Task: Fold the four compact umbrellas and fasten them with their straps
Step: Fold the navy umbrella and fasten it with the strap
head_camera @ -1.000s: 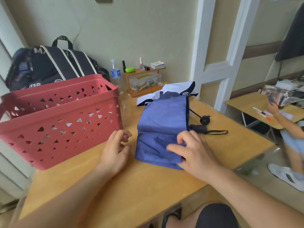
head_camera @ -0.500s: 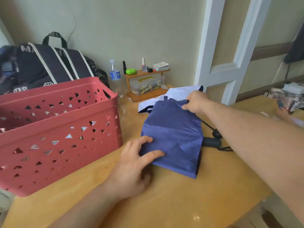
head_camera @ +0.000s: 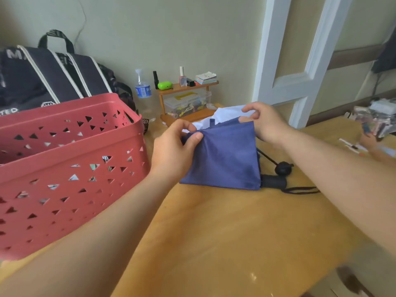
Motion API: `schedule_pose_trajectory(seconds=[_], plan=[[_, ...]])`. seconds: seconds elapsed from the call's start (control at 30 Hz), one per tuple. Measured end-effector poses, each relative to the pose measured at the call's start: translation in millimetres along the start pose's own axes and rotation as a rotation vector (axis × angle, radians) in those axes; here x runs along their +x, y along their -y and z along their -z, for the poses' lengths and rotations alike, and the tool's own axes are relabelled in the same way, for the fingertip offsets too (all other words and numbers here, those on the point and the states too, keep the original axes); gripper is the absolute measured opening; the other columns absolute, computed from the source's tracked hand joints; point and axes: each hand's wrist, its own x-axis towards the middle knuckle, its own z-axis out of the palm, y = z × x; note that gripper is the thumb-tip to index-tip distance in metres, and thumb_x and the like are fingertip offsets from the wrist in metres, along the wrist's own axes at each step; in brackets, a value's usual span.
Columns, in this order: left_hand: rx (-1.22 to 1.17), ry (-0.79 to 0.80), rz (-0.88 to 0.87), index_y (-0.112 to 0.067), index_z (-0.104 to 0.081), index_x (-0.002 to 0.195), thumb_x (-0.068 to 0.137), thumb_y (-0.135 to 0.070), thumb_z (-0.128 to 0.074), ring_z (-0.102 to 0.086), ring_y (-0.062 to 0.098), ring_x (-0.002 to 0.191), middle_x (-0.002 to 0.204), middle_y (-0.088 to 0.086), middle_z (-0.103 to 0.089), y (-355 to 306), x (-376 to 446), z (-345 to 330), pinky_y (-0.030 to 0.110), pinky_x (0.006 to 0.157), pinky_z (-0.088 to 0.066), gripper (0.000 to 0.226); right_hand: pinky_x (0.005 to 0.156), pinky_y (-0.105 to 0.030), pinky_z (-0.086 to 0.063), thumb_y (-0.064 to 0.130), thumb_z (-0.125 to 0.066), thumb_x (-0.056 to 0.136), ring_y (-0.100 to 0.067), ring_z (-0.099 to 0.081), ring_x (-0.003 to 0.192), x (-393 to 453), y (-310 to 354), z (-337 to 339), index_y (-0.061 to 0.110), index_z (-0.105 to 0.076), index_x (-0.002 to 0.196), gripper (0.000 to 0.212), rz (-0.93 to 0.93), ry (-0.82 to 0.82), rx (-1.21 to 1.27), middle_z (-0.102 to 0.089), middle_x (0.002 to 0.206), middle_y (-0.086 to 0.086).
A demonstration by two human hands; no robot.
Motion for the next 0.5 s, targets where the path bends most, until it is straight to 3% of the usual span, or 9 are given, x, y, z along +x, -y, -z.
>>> schedule_pose_trajectory(seconds=[0.07,0.13,0.23,0.3,0.37,0.43,0.5], plan=[[0.043,0.046,0.055,-0.036,-0.063,0.085,0.097,-0.041,-0.068,-0.063,0.006,0.079,0.083,-0.012,-0.069,-4,11,-2,0.028,0.067,-0.046,0.014,0.089,-0.026,-0.052,0.036,-0.069,0.097,-0.017,-0.065,0.094,-43,15,20,0.029,-0.071,0.109,0.015,0.097,-0.051,0.049,-0.069,0.102,0.004],[0.032,0.075,0.1,-0.031,-0.065,0.087,0.099,-0.044,-0.064,-0.064,0.012,0.08,0.086,-0.011,-0.069,-4,12,-3,0.031,0.066,-0.046,0.018,0.088,-0.018,-0.05,0.039,-0.067,0.097,-0.013,-0.063,0.097,-89,21,31,0.029,-0.072,0.112,0.019,0.176,0.0,0.086,-0.071,0.108,0.007],[-0.02,0.07,0.104,-0.028,-0.065,0.087,0.101,-0.042,-0.062,-0.062,0.014,0.079,0.086,-0.009,-0.07,1,0,4,0.031,0.066,-0.044,0.02,0.093,-0.024,-0.049,0.054,-0.075,0.084,-0.008,-0.059,0.106,-134,9,24,0.039,-0.056,0.14,0.062,0.176,0.074,0.064,-0.061,0.122,0.012],[-0.073,0.088,0.074,-0.027,-0.066,0.084,0.101,-0.037,-0.063,-0.058,0.011,0.072,0.079,-0.012,-0.068,4,-14,11,0.031,0.065,-0.043,0.019,0.096,-0.019,-0.044,0.046,-0.086,0.079,-0.003,-0.053,0.114,-149,4,9,0.046,-0.034,0.155,0.092,0.122,0.053,0.024,-0.044,0.135,0.015],[-0.133,0.143,0.015,-0.027,-0.067,0.081,0.101,-0.03,-0.066,-0.05,0.009,0.063,0.07,-0.015,-0.061,3,-30,20,0.03,0.063,-0.041,0.02,0.108,-0.025,-0.038,0.038,-0.091,0.076,-0.005,-0.045,0.13,-159,6,-6,0.049,-0.022,0.159,0.108,0.133,0.027,0.039,-0.032,0.142,0.02],[-0.141,0.173,-0.046,-0.031,-0.068,0.08,0.099,-0.024,-0.07,-0.049,0.007,0.064,0.07,-0.018,-0.057,2,-48,30,0.03,0.064,-0.041,0.02,0.11,-0.029,-0.038,0.031,-0.092,0.075,-0.007,-0.042,0.131,-166,11,-15,0.045,-0.033,0.155,0.1,0.202,-0.016,0.035,-0.036,0.141,0.022],[-0.098,0.157,-0.09,-0.04,-0.069,0.079,0.094,-0.023,-0.076,-0.055,0.006,0.084,0.084,-0.024,-0.059,6,-69,38,0.03,0.078,-0.045,0.023,0.104,-0.035,-0.045,0.023,-0.089,0.078,-0.01,-0.051,0.116,-172,16,-19,0.037,-0.062,0.127,0.058,0.299,-0.097,-0.006,-0.055,0.121,0.023]])
